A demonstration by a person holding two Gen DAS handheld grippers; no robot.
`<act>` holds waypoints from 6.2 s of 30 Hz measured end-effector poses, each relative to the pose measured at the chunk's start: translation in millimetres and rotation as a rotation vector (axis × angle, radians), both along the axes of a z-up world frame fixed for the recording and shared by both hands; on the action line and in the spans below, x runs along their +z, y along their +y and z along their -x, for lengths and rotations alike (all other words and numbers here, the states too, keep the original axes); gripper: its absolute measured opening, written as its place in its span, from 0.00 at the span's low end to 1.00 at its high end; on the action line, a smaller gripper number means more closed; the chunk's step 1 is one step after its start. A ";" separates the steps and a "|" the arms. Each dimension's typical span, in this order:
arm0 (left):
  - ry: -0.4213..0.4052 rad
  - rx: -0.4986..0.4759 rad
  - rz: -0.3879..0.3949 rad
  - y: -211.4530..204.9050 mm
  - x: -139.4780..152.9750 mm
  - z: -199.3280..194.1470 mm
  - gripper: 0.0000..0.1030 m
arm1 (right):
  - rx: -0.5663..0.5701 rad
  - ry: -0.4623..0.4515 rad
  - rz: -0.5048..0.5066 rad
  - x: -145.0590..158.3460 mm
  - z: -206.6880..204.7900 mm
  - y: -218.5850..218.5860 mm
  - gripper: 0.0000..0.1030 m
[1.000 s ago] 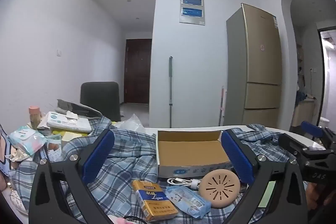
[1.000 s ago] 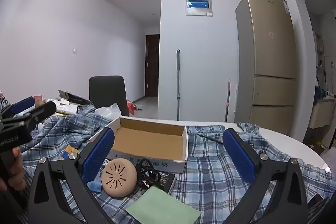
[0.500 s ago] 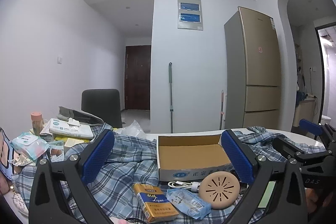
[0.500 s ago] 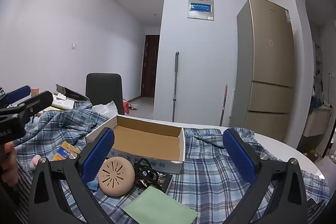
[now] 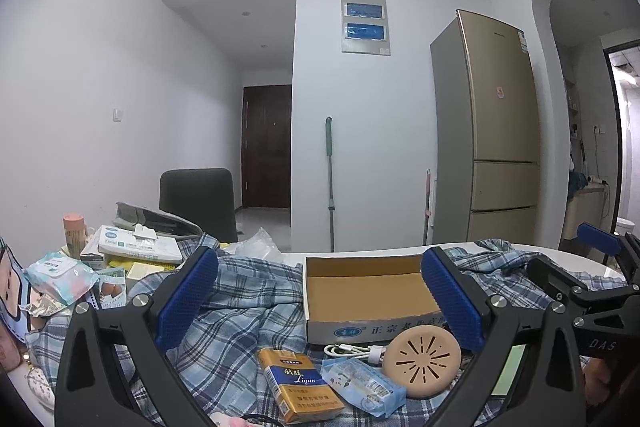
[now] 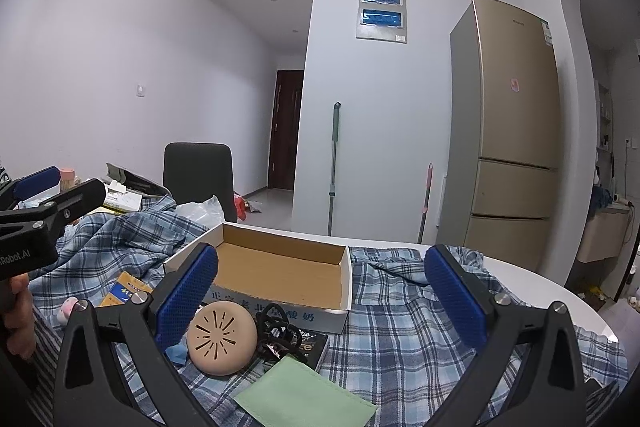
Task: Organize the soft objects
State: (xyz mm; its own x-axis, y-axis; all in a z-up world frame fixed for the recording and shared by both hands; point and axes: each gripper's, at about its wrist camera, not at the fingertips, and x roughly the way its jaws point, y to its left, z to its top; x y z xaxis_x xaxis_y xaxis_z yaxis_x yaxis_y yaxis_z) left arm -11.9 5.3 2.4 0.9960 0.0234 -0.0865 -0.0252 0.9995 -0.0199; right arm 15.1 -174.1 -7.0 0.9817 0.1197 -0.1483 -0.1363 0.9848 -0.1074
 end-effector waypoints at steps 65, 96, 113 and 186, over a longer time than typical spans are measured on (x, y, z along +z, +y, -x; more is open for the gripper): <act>0.598 -0.061 -0.079 54.7 -8.8 -15.5 1.00 | -0.043 0.214 -0.224 -1.5 -37.8 -49.1 1.00; 0.750 -0.113 -0.011 66.6 -37.2 -28.8 0.28 | -0.006 0.150 -0.167 6.0 -21.4 -45.2 1.00; 0.332 -0.324 -0.001 -25.9 30.6 -26.3 0.29 | 0.088 0.493 0.059 10.9 -44.3 -39.8 1.00; 0.227 -0.230 -0.031 -34.0 -12.4 -31.2 0.29 | 0.074 0.629 -0.192 -68.0 -100.6 -5.9 0.78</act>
